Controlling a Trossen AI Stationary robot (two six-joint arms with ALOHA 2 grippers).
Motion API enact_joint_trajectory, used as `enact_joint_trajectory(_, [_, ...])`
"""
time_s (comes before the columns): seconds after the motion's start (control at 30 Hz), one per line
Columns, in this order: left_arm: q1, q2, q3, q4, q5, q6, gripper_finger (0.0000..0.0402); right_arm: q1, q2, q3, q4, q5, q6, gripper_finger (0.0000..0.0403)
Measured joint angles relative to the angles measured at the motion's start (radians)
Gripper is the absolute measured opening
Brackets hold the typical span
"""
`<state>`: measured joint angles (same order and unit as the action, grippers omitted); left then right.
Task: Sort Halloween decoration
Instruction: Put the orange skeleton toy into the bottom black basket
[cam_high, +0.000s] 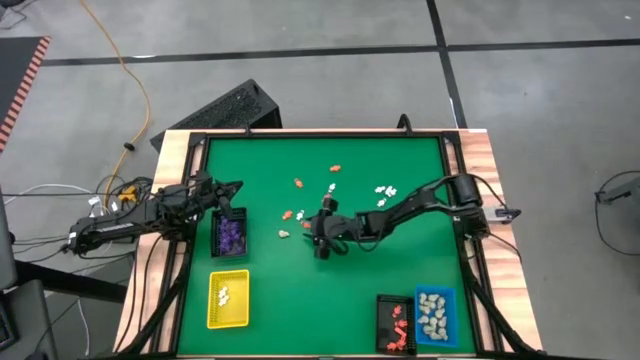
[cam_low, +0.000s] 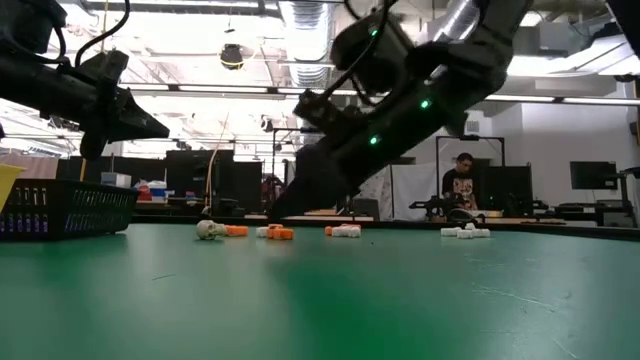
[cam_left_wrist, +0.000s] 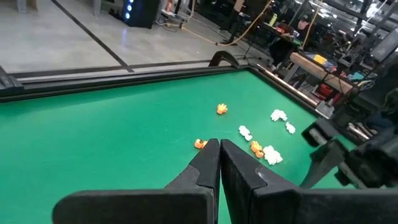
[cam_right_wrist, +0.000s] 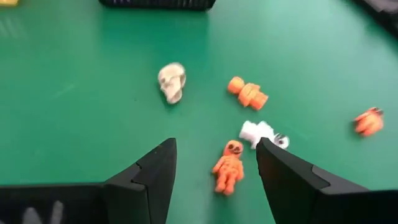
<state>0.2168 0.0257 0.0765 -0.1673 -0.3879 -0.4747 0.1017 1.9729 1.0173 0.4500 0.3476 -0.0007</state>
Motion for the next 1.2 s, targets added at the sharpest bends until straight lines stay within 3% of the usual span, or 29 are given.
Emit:
enact_joint_trajectory(0.47, [0.0, 0.0, 0.0, 0.0, -0.017, 0.0, 0.0014, -0.065, 0.075, 0.011, 0.003, -0.092, 0.109, 0.0224])
enact_joint_trajectory(0.97, [0.0, 0.0, 0.0, 0.0, -0.015, 0.0, 0.0014, -0.062, 0.063, 0.013, -0.054, -0.114, 0.139, 0.0034])
enact_joint_trajectory(1.2, [0.0, 0.0, 0.0, 0.0, -0.013, 0.0, 0.0014, -0.049, -0.05, 0.011, -0.141, -0.141, 0.106, 0.0018])
